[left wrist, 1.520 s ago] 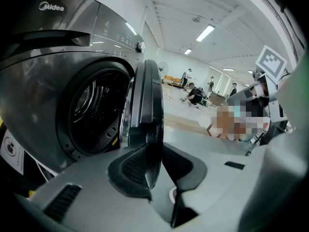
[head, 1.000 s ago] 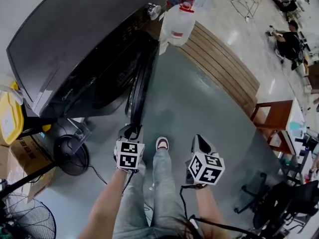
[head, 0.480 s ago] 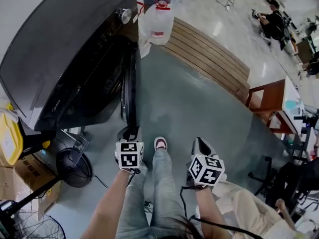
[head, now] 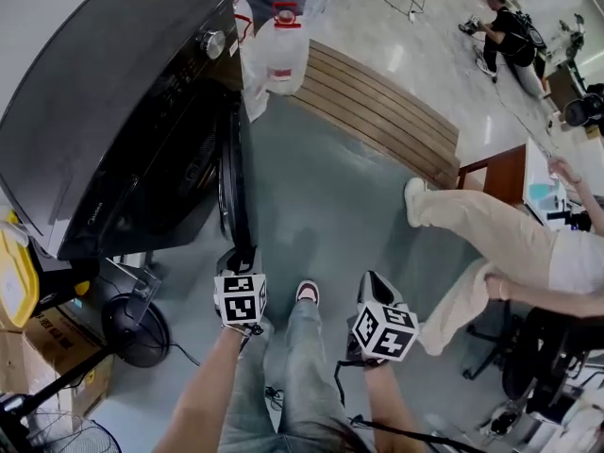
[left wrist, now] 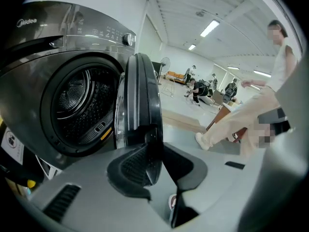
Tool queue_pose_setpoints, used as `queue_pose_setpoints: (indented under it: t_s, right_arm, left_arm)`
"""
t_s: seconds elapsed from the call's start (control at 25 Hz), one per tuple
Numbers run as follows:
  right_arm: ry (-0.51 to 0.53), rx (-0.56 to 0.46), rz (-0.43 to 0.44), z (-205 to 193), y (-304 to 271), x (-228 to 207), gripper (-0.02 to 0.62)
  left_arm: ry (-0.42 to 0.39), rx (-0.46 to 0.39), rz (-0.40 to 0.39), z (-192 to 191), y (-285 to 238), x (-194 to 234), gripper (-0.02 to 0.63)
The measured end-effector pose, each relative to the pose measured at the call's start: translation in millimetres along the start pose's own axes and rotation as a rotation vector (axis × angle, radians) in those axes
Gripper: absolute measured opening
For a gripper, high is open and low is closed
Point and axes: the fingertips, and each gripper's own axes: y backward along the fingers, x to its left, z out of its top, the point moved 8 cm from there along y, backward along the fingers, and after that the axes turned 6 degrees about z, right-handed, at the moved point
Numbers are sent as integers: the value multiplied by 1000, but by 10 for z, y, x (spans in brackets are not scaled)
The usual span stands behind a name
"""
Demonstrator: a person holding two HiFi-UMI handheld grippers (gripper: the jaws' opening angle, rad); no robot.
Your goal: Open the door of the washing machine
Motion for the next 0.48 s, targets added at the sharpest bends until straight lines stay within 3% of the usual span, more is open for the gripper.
queue_pose_setpoints:
  t_s: [0.48]
  right_arm:
    - [60,28,36,264,-67,-379,5]
  left_arm:
    - [42,9,35,46,-89,-367,91]
